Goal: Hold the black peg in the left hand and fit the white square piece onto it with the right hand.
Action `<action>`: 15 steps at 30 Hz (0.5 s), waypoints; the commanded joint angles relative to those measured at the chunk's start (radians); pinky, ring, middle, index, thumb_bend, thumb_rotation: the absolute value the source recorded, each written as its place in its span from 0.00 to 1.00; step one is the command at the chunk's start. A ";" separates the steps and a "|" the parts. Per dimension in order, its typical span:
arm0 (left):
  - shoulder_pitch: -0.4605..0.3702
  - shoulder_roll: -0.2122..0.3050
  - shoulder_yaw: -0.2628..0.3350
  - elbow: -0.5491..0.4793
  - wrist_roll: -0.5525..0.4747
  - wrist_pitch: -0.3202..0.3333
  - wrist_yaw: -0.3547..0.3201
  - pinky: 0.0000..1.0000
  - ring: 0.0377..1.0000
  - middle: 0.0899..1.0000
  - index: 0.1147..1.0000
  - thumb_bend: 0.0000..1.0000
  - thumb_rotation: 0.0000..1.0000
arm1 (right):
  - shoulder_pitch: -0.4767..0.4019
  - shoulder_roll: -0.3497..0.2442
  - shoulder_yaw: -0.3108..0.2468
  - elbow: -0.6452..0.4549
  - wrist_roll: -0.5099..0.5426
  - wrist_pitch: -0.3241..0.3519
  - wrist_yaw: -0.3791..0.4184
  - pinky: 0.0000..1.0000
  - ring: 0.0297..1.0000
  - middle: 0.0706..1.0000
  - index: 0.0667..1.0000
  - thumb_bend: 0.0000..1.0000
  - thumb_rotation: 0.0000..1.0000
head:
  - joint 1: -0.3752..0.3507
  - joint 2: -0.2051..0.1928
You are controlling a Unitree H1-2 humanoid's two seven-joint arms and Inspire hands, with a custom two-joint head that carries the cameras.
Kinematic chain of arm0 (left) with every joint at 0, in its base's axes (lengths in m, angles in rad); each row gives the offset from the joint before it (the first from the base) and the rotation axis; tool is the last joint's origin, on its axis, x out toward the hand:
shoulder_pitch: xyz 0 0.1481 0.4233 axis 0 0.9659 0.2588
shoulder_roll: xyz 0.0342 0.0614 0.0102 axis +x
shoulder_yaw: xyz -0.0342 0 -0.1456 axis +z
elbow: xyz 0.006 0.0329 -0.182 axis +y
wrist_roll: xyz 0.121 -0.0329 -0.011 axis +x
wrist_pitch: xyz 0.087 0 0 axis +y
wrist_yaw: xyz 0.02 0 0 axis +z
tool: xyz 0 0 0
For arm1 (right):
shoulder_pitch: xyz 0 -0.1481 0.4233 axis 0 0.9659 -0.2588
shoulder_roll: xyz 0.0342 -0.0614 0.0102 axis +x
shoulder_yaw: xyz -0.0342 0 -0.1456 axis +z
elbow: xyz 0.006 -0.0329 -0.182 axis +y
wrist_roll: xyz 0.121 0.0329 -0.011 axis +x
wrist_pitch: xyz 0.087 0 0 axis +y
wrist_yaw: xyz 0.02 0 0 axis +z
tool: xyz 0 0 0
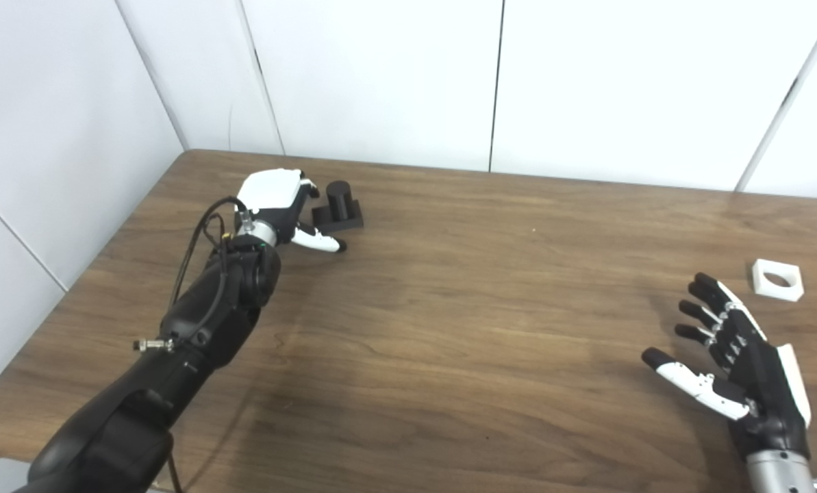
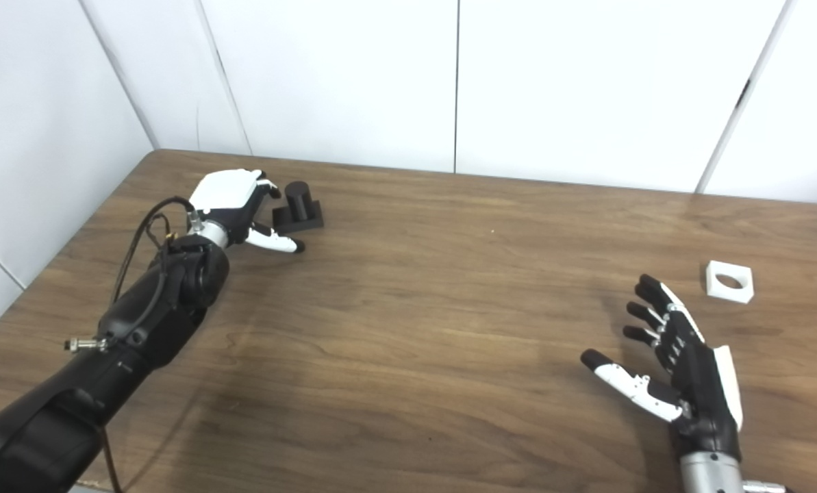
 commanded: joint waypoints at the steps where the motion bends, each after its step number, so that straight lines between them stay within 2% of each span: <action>1: -0.019 0.008 -0.011 0.037 0.002 -0.012 0.011 0.99 0.98 0.95 0.75 0.83 0.48 | -0.020 -0.004 -0.002 -0.022 0.001 -0.050 -0.004 0.72 0.82 0.87 0.86 0.68 0.22 | -0.003 0.000; 10: -0.038 -0.006 -0.002 0.127 -0.065 -0.078 0.067 0.92 0.95 0.93 0.72 0.78 0.49 | -0.018 -0.014 -0.007 -0.016 -0.023 -0.065 -0.012 0.71 0.81 0.86 0.85 0.67 0.24 | -0.019 0.003; 15: -0.055 -0.008 -0.003 0.171 -0.099 -0.103 0.082 0.90 0.95 0.92 0.72 0.75 0.49 | -0.019 -0.013 -0.012 -0.017 -0.022 -0.071 -0.012 0.70 0.80 0.85 0.84 0.66 0.21 | -0.019 0.006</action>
